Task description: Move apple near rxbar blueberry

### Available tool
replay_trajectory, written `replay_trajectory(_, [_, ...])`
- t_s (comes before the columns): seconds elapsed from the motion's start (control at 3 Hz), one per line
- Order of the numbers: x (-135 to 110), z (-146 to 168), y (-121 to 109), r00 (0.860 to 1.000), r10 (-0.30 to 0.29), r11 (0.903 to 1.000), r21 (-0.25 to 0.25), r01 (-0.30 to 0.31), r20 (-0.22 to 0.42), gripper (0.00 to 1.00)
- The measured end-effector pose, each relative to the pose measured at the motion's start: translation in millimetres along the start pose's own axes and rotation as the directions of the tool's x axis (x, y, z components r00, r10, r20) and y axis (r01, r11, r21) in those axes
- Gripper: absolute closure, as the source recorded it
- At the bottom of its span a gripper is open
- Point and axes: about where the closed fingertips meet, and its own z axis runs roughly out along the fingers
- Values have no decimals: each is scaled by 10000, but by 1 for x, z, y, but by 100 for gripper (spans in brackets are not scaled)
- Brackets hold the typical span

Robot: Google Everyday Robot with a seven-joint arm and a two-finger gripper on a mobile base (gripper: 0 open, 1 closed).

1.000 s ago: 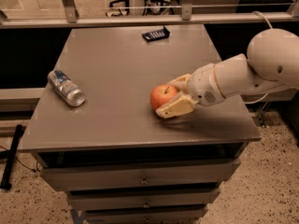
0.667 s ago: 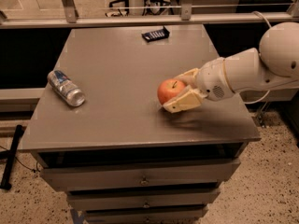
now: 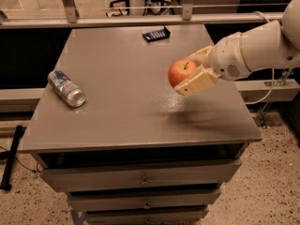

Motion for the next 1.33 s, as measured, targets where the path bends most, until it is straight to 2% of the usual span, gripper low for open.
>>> replay_trajectory(0.33, [-5,13,-19,9980,31,9997,223,-45,627,100])
replay_trajectory(1.0, [-10,52,-120,9778,427,9907,1179,-681,2054,100])
replay_trajectory(1.33, [-24,66,-164,9658,354,9828,1662,-802,2567,100])
